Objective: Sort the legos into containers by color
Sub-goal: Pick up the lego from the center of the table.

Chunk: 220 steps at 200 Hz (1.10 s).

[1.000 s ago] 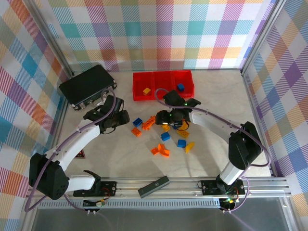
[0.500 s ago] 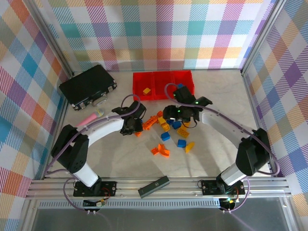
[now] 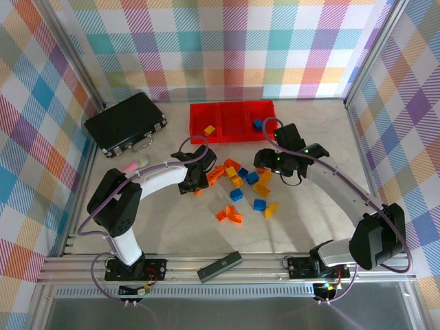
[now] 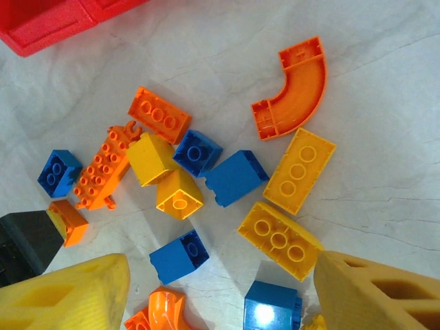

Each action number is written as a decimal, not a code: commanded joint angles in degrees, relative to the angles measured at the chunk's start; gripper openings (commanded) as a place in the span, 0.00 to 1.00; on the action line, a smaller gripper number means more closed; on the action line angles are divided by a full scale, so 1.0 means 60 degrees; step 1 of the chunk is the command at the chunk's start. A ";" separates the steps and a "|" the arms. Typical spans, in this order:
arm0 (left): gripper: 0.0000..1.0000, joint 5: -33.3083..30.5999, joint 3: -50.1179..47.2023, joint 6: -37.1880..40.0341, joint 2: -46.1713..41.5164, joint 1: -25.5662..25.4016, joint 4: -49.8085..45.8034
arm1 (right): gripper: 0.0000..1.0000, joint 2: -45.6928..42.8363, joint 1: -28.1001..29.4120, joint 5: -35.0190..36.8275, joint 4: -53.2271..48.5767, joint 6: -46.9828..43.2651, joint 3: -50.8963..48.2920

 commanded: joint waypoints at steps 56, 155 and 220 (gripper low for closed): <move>0.55 0.0120 -0.0310 -0.0244 0.0466 -0.0017 0.0256 | 0.72 -0.0422 -0.0334 -0.0072 -0.0098 -0.0083 -0.0138; 0.44 0.0037 -0.0489 -0.0266 0.0608 -0.0014 0.0544 | 0.72 -0.0435 -0.0466 -0.0089 -0.0113 -0.0127 -0.0225; 0.35 -0.0994 0.0380 0.0171 -0.0233 -0.0175 -0.0575 | 0.72 -0.0632 -0.0576 -0.0064 -0.0106 -0.0173 -0.0281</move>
